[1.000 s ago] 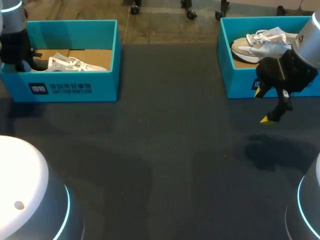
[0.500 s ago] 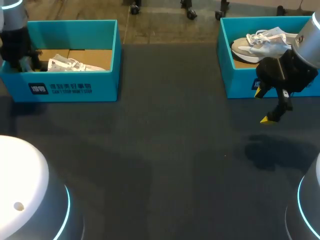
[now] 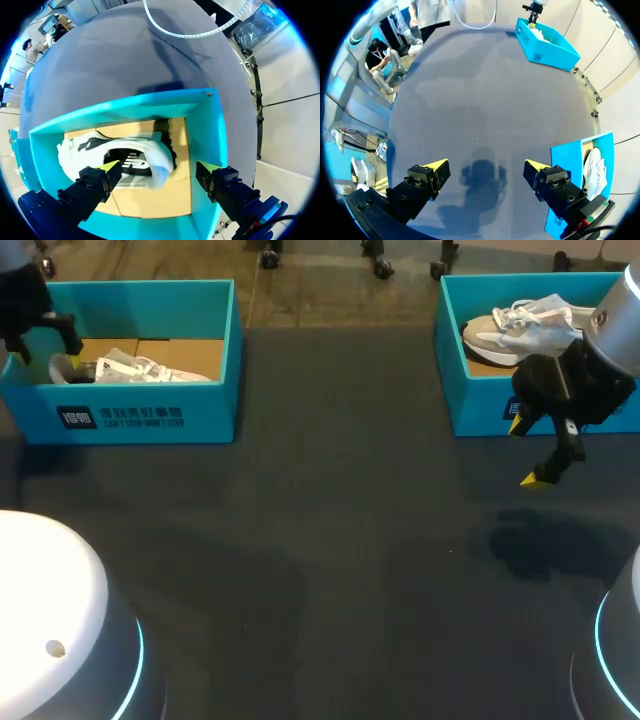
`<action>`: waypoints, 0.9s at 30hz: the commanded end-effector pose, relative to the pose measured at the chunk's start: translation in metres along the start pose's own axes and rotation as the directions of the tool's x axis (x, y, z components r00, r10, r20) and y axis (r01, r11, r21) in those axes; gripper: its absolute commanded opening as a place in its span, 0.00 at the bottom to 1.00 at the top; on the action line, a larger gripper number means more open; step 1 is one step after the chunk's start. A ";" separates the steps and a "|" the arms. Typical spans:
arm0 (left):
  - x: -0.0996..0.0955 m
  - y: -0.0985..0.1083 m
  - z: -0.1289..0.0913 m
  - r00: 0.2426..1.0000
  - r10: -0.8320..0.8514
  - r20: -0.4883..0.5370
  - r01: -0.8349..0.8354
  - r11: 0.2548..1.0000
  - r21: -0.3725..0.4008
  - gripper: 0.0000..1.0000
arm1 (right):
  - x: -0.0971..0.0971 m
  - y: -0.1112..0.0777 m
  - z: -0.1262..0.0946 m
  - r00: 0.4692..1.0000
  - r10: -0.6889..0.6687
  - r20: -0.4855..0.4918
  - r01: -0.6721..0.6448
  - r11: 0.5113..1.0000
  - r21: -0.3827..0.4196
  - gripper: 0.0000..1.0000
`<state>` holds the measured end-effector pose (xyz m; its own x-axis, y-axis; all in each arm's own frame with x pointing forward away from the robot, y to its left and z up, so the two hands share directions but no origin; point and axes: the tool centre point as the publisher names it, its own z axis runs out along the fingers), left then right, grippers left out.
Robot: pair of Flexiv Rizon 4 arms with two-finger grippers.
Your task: Take the shoe out of the shoebox, open the shoe tongue, remove and reinsert the insole, then place the shoe into the shoebox
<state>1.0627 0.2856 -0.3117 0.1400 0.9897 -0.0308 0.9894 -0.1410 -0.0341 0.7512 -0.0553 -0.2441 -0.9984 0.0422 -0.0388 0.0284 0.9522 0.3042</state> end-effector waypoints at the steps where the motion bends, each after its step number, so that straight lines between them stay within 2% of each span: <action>1: -0.002 -0.009 -0.018 1.000 0.006 -0.003 -0.006 1.000 -0.020 1.00 | 0.001 0.000 0.001 1.000 0.000 0.002 0.000 1.000 0.001 1.00; 10: -0.011 -0.006 -0.047 1.000 -0.022 -0.018 0.021 0.999 -0.032 1.00 | 0.001 0.000 0.001 1.000 0.000 0.002 0.000 1.000 0.001 1.00; 13: -0.017 -0.008 -0.064 0.999 -0.040 -0.032 0.038 0.998 -0.049 1.00 | 0.001 0.000 0.001 1.000 0.000 0.002 0.000 1.000 0.001 1.00; 16: -0.022 -0.009 -0.079 0.998 -0.060 -0.030 0.059 0.998 -0.026 1.00 | 0.001 0.000 0.001 1.000 0.000 0.002 0.000 1.000 0.001 1.00; 22: -0.033 -0.021 -0.102 0.997 -0.063 -0.054 0.061 0.998 -0.033 1.00 | 0.001 0.000 0.001 1.000 0.000 0.002 0.000 1.000 0.001 1.00; 27: -0.045 -0.038 -0.119 0.988 -0.144 -0.055 0.141 0.988 -0.066 1.00 | 0.001 0.000 0.001 1.000 0.000 0.002 0.000 1.000 0.001 1.00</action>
<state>1.0443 0.2551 -0.2006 0.0212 0.9995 0.0230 0.9997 -0.0209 -0.0120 0.7512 -0.0554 -0.2441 -0.9983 0.0424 -0.0388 0.0286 0.9522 0.3042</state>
